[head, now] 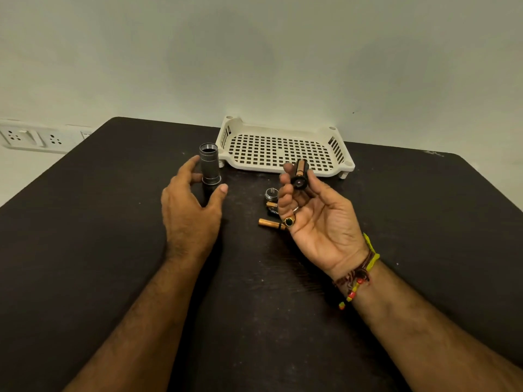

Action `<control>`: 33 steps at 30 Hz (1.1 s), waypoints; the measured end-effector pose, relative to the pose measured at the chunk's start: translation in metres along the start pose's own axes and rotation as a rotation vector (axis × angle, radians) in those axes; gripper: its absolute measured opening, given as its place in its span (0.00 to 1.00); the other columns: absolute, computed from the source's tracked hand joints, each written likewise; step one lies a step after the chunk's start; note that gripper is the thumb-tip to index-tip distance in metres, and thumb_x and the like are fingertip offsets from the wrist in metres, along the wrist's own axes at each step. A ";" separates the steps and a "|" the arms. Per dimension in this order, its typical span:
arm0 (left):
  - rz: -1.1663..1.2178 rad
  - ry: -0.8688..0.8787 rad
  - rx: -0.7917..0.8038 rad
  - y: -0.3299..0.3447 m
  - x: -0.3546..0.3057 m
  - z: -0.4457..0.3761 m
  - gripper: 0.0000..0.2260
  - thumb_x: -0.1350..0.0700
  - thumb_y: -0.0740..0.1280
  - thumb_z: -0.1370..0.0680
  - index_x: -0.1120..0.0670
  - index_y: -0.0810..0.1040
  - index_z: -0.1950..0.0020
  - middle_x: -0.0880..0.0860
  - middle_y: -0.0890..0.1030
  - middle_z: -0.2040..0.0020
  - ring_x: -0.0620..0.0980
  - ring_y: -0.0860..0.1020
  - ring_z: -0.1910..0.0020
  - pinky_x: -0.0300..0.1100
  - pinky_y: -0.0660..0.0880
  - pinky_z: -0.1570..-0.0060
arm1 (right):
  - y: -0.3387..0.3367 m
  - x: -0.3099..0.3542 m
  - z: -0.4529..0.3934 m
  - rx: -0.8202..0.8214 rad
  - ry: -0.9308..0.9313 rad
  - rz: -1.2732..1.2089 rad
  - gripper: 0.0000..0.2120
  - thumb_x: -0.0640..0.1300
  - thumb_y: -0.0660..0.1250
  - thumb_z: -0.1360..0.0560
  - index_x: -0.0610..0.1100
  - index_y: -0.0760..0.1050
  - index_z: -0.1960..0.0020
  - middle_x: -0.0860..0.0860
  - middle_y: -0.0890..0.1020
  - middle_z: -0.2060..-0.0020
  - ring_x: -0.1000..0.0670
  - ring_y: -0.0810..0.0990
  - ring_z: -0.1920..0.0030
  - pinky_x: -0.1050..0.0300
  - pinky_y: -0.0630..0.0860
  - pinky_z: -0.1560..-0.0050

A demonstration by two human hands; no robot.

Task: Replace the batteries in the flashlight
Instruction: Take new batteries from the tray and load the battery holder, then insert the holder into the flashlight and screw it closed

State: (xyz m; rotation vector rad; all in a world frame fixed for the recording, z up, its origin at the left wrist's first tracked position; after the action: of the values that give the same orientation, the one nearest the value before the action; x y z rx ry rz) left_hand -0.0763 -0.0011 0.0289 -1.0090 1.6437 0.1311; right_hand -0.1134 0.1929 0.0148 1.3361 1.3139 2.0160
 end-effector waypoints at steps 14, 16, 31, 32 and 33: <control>0.056 0.057 0.134 0.014 -0.014 0.009 0.17 0.50 0.74 0.26 0.48 0.74 0.40 0.41 0.79 0.48 0.40 0.79 0.47 0.29 0.72 0.52 | -0.007 0.009 -0.001 -0.072 -0.091 0.056 0.12 0.43 0.69 0.28 0.35 0.86 0.57 0.38 0.86 0.55 0.47 0.87 0.58 0.58 0.83 0.61; 0.045 0.088 0.165 0.018 -0.018 0.010 0.18 0.50 0.75 0.26 0.48 0.74 0.39 0.39 0.78 0.49 0.34 0.78 0.50 0.23 0.69 0.55 | -0.009 0.011 -0.001 -0.084 -0.111 0.074 0.11 0.43 0.69 0.28 0.36 0.86 0.58 0.38 0.87 0.55 0.47 0.87 0.58 0.58 0.83 0.61; 0.010 0.419 0.264 0.028 -0.052 0.028 0.17 0.54 0.77 0.30 0.44 0.80 0.43 0.40 0.80 0.48 0.38 0.79 0.47 0.29 0.72 0.44 | 0.010 0.067 0.047 -0.240 -1.031 0.800 0.17 0.32 0.72 0.26 0.41 0.74 0.40 0.43 0.83 0.47 0.48 0.85 0.50 0.52 0.84 0.50; 0.004 0.430 0.267 0.029 -0.053 0.029 0.17 0.54 0.77 0.30 0.45 0.80 0.43 0.41 0.81 0.47 0.39 0.79 0.47 0.32 0.73 0.44 | 0.015 0.065 0.051 -0.225 -1.058 0.842 0.17 0.32 0.73 0.26 0.42 0.74 0.40 0.47 0.83 0.48 0.51 0.85 0.50 0.56 0.83 0.49; -0.003 0.437 0.264 0.029 -0.053 0.029 0.17 0.54 0.77 0.30 0.46 0.81 0.43 0.42 0.81 0.47 0.40 0.79 0.47 0.34 0.74 0.45 | 0.018 0.063 0.053 -0.217 -1.077 0.885 0.17 0.33 0.73 0.26 0.42 0.74 0.40 0.48 0.84 0.48 0.52 0.85 0.50 0.59 0.81 0.49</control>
State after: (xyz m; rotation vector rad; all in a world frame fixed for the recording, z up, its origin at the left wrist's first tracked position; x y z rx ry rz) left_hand -0.0744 0.0619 0.0520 -0.8748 1.9896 -0.3231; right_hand -0.0940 0.2558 0.0681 2.5780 -0.0135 1.2659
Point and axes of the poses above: each hand's wrist, its own z-axis away from the middle knuckle, its own y-axis out of the palm, x = y × z, the point moved 10 cm from there along -z, towards the middle knuckle
